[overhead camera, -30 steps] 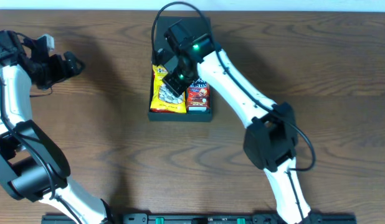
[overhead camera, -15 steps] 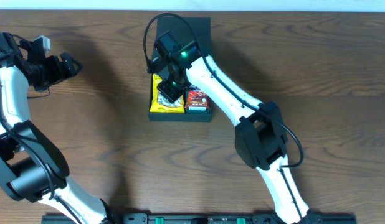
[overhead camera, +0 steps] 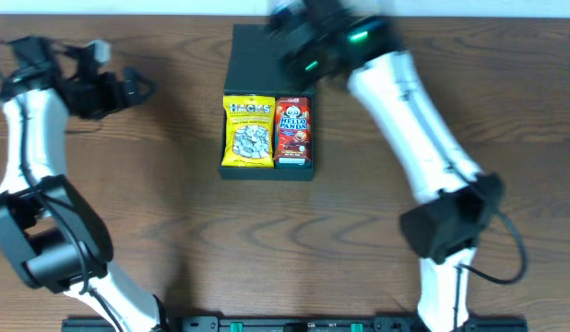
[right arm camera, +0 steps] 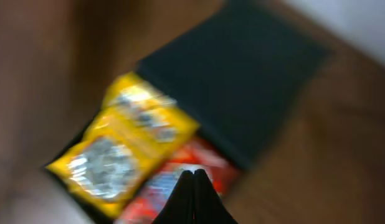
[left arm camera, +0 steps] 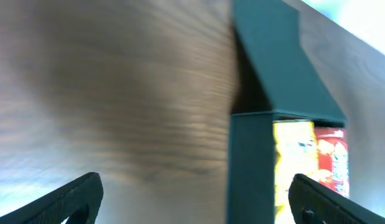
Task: Pack container
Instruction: 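Raise both grippers to the black box's lid edges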
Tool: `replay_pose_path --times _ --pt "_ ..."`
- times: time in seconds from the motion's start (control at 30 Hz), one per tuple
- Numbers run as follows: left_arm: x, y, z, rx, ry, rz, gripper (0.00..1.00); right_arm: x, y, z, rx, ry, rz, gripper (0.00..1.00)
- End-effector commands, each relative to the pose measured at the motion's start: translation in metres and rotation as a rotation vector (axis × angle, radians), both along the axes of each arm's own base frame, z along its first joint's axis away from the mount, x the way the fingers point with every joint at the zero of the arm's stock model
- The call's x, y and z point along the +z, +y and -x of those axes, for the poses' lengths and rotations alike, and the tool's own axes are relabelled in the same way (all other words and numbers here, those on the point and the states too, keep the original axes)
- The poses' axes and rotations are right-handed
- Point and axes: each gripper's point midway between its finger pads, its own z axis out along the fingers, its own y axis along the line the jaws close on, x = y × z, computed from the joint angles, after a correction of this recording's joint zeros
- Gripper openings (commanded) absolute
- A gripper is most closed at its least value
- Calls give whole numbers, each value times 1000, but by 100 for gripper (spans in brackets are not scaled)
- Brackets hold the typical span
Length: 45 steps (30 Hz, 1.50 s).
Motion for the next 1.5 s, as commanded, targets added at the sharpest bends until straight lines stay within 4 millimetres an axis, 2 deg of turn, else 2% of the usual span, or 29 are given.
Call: replay_pose_path --times 0.0,0.03,0.07,0.13,0.23,0.27,0.3,0.4,0.47,0.6,0.77,0.93,1.13,1.3,1.47 --pt "27 -43 -14 -111 -106 -13 96 -21 -42 -23 -70 64 -43 1" --pt "28 -52 -19 -122 -124 -23 98 -28 -52 -30 -97 81 -63 1" --pt "29 -58 -25 -112 -132 -38 94 -34 -62 -37 -128 98 -84 1" --pt "29 -64 -40 -41 -134 -74 69 -53 -79 -48 -167 143 -123 1" --pt "33 -73 -56 29 -158 -85 32 -96 -91 -60 -198 244 -189 1" --pt "34 -75 -59 30 -171 -85 10 -106 -91 -61 -204 272 -206 1" --pt "34 -79 -63 22 -186 -86 6 -119 -89 -61 -205 306 -223 1" --pt "24 -82 -71 71 -156 -52 6 -153 -80 -58 -190 396 -270 1" --pt "5 -82 -72 102 -95 -23 6 -169 -74 -54 -179 436 -280 1" --pt "-24 -94 -76 74 -36 65 6 -187 -70 -53 -175 464 -275 1" --pt "-54 -102 -87 125 40 184 6 -193 -61 -58 -144 460 -331 1" --pt "-73 -113 -97 141 83 310 6 -205 -53 -59 -137 497 -395 1" --pt "-94 -124 -95 140 136 348 6 -215 -49 -58 -131 513 -413 1" --pt "-103 -139 -95 128 150 344 6 -219 -44 -63 -148 527 -460 1" --pt "-105 -142 -95 127 153 343 6 -216 -35 -68 -117 516 -516 1"
